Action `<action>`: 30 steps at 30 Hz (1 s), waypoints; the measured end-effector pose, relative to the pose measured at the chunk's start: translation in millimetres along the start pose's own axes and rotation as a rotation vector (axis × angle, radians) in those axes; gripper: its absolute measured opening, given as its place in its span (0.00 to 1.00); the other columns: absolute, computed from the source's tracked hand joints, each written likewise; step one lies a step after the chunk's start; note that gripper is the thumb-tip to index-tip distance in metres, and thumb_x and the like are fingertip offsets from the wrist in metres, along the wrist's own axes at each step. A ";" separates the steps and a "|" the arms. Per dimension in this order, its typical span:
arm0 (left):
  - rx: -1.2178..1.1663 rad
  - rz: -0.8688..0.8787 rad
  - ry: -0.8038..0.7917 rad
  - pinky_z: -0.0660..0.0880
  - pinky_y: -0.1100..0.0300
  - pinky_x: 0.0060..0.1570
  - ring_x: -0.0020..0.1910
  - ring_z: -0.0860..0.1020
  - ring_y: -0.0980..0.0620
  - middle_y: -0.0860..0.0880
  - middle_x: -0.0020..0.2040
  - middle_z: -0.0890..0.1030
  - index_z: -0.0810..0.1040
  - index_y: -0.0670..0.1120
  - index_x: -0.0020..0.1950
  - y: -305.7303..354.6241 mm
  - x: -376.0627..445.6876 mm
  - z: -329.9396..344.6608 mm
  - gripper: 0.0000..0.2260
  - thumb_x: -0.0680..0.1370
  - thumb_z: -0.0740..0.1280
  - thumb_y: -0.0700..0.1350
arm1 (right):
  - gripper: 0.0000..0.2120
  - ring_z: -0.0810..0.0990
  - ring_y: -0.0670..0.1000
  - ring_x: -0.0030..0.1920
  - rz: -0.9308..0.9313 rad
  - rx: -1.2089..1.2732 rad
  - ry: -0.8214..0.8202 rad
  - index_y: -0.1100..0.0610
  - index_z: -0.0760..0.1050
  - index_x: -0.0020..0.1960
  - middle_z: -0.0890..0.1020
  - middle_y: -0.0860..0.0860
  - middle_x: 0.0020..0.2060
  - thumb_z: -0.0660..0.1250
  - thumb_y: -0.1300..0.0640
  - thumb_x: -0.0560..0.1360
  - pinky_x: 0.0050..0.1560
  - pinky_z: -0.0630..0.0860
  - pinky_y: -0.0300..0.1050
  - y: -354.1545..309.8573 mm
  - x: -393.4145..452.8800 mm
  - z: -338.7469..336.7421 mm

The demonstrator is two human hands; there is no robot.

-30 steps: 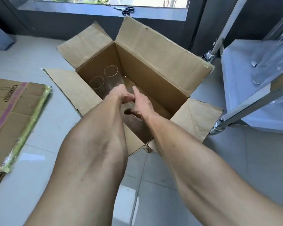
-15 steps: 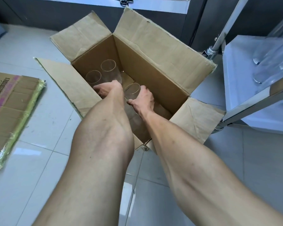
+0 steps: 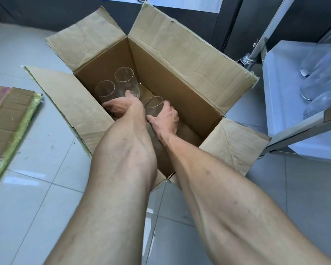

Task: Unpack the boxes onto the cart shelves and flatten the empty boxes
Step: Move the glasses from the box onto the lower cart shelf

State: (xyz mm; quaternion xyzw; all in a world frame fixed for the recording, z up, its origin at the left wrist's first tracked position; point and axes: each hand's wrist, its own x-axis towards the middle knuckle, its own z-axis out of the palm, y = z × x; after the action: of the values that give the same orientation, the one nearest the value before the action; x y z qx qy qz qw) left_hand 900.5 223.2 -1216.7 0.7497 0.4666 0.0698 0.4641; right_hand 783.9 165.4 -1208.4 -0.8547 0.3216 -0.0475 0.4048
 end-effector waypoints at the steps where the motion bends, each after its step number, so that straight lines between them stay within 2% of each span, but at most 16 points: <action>1: -0.031 -0.008 0.001 0.67 0.51 0.64 0.65 0.75 0.42 0.40 0.66 0.76 0.64 0.41 0.70 0.8 3.6 2.1 0.41 0.66 0.80 0.55 | 0.28 0.75 0.60 0.61 -0.011 -0.002 -0.002 0.60 0.71 0.62 0.79 0.59 0.58 0.76 0.50 0.68 0.61 0.69 0.48 1.0 0.1 0.5; 3: -0.072 -0.034 0.009 0.67 0.51 0.63 0.63 0.76 0.42 0.41 0.65 0.77 0.65 0.42 0.69 0.0 10.0 3.8 0.39 0.67 0.79 0.55 | 0.28 0.75 0.60 0.61 -0.026 -0.004 -0.017 0.59 0.71 0.63 0.79 0.58 0.59 0.76 0.51 0.68 0.61 0.69 0.48 1.7 0.3 2.2; 5: -0.078 -0.041 0.012 0.65 0.51 0.64 0.64 0.75 0.42 0.41 0.66 0.75 0.63 0.45 0.72 -3.0 10.8 6.4 0.38 0.69 0.78 0.53 | 0.29 0.74 0.59 0.61 -0.039 -0.012 -0.027 0.59 0.70 0.64 0.78 0.58 0.60 0.76 0.51 0.69 0.61 0.68 0.48 3.3 2.6 3.0; 8: -0.037 0.011 -0.012 0.62 0.49 0.67 0.68 0.71 0.41 0.42 0.68 0.72 0.61 0.50 0.75 -3.9 7.6 6.7 0.41 0.68 0.79 0.52 | 0.29 0.74 0.59 0.62 -0.045 -0.008 -0.039 0.59 0.70 0.65 0.78 0.58 0.60 0.76 0.51 0.69 0.62 0.69 0.48 5.1 2.6 3.5; 10: -0.006 0.045 -0.013 0.61 0.48 0.67 0.69 0.70 0.41 0.42 0.69 0.71 0.61 0.48 0.75 -3.3 4.8 4.9 0.42 0.67 0.80 0.52 | 0.30 0.74 0.59 0.62 -0.055 -0.013 -0.051 0.59 0.69 0.66 0.78 0.58 0.61 0.76 0.51 0.69 0.62 0.68 0.48 5.8 1.1 3.5; 14: -0.016 0.074 -0.007 0.68 0.51 0.62 0.65 0.75 0.41 0.41 0.66 0.76 0.63 0.43 0.70 -8.1 -4.9 -8.0 0.38 0.68 0.79 0.50 | 0.29 0.73 0.60 0.63 -0.087 -0.034 -0.063 0.60 0.68 0.66 0.77 0.59 0.61 0.75 0.53 0.70 0.62 0.68 0.48 4.2 -2.3 3.8; 18: 0.039 0.137 -0.045 0.72 0.48 0.61 0.63 0.76 0.39 0.39 0.64 0.77 0.65 0.42 0.65 -12.9 -25.8 -33.3 0.32 0.69 0.78 0.47 | 0.28 0.74 0.60 0.63 -0.107 -0.110 -0.078 0.62 0.67 0.65 0.76 0.60 0.61 0.73 0.50 0.72 0.62 0.69 0.48 6.6 -10.3 -5.7; 22: 0.131 0.285 -0.111 0.74 0.47 0.55 0.61 0.77 0.39 0.42 0.64 0.77 0.66 0.44 0.65 -0.9 -53.3 -60.5 0.31 0.69 0.78 0.49 | 0.34 0.76 0.59 0.62 -0.064 -0.182 -0.013 0.65 0.66 0.67 0.78 0.61 0.60 0.73 0.45 0.72 0.62 0.71 0.48 7.0 -18.7 -34.0; 27: 0.086 0.350 -0.185 0.74 0.47 0.55 0.63 0.77 0.40 0.42 0.65 0.76 0.65 0.44 0.66 18.7 -90.1 -97.9 0.32 0.70 0.77 0.50 | 0.29 0.78 0.60 0.58 -0.122 -0.145 0.130 0.60 0.71 0.59 0.80 0.59 0.56 0.76 0.44 0.68 0.58 0.73 0.50 2.6 -36.8 -90.5; 30: 0.064 0.387 -0.198 0.74 0.49 0.53 0.62 0.77 0.40 0.42 0.64 0.77 0.66 0.43 0.65 22.5 -115.4 -125.5 0.32 0.69 0.77 0.51 | 0.31 0.81 0.58 0.55 -0.169 -0.054 0.190 0.59 0.75 0.59 0.83 0.57 0.53 0.76 0.40 0.65 0.55 0.75 0.48 -10.1 -54.3 -121.7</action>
State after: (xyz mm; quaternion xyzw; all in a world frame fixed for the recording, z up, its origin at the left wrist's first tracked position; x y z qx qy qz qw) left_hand 783.2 211.1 -1091.5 0.8429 0.2679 0.0687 0.4615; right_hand 704.7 121.4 -1110.1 -0.8810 0.2865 -0.1533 0.3439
